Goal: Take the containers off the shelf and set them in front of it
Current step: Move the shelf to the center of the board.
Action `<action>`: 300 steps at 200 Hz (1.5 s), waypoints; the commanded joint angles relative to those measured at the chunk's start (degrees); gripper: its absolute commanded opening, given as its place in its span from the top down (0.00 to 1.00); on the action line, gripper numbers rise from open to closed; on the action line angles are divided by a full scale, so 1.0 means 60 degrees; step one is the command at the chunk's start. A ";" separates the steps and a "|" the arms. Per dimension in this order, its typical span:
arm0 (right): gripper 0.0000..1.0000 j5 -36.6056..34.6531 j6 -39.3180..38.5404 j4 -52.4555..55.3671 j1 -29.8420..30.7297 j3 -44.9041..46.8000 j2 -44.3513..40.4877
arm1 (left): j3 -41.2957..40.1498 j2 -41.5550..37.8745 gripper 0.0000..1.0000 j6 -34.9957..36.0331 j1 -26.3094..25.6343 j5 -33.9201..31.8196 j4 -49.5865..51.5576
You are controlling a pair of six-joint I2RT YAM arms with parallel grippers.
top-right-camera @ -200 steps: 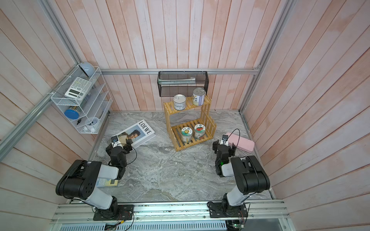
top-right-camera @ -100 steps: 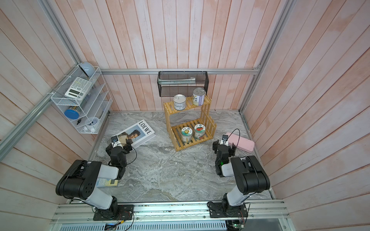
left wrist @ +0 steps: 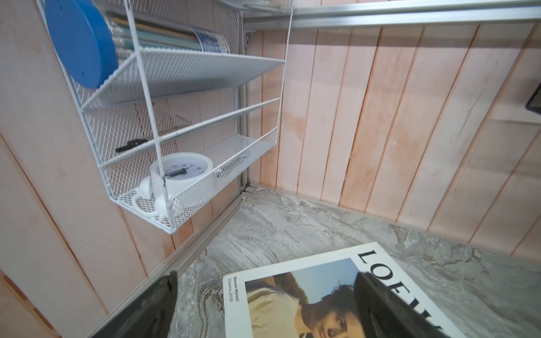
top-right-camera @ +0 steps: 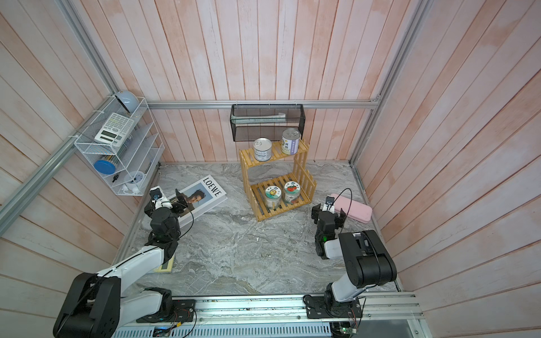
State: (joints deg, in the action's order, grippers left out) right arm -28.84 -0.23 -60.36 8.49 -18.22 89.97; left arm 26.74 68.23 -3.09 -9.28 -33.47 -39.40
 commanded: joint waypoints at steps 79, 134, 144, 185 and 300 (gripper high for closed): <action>0.02 -0.1520 -0.0033 0.4147 0.0547 -0.1973 -0.1828 | 0.3849 0.1113 0.00 -0.1850 -0.3060 0.0664 0.5982; 0.02 -0.0865 0.1254 0.8845 0.0551 -0.4317 -0.3146 | 0.6279 0.3083 0.00 -0.3325 -0.4747 0.1090 0.7652; 0.02 -0.0775 0.1444 0.9484 0.0550 -0.4663 -0.3193 | 0.6692 0.3322 0.01 -0.3563 -0.4860 0.1306 0.7956; 0.02 -0.0406 0.1821 1.1313 0.0549 -0.5823 -0.2941 | 0.8110 0.4013 0.06 -0.4813 -0.5121 0.2168 0.9166; 0.02 0.0201 0.2015 1.2787 0.0406 -0.7007 -0.2532 | 1.0513 0.6093 0.22 -0.6720 -0.5353 0.3060 1.1289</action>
State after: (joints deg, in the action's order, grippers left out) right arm -28.80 10.74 13.15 11.42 -58.22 73.93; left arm 87.39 103.35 -40.75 -41.06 -16.16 24.80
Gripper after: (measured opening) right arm 0.979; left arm 0.789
